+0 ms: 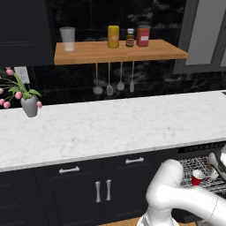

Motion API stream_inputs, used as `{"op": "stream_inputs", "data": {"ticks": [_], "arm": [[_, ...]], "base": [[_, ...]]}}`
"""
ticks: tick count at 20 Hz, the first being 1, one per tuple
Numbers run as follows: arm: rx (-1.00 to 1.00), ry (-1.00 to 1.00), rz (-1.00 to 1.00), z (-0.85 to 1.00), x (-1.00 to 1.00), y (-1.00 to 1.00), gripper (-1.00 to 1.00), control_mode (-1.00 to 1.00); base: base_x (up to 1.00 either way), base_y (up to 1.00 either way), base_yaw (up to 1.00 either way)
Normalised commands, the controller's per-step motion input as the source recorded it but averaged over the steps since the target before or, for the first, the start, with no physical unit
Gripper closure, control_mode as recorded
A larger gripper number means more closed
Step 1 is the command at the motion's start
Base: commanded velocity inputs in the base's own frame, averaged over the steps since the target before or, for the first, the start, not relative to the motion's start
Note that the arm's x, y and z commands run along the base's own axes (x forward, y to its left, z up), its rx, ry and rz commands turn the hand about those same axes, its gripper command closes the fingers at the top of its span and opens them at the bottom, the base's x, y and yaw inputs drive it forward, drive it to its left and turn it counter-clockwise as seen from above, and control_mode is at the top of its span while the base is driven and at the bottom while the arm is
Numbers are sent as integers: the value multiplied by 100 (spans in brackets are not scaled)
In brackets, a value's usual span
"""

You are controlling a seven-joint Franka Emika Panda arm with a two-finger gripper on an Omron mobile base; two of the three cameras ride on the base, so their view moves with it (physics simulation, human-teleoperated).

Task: Pick up the cup and bowl from the counter, place them in the dishwasher, and close the dishwasher door.

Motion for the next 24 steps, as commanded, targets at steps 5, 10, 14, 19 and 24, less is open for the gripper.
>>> {"op": "stream_inputs", "data": {"ticks": [5, 10, 14, 19, 24], "arm": [[0, 12, 0, -48, 17, 0, 100, -100], [0, 15, 0, -57, 4, 0, 100, -100], [0, 9, 0, -49, 0, -10, 100, -100], [1, 0, 0, -15, -3, -4, 100, -100], [3, -5, 0, 0, -10, 0, 100, -100]], "base": [[0, 0, 0], [0, 0, 0], [0, 0, 0], [0, 0, 0], [0, 0, 0]]}}
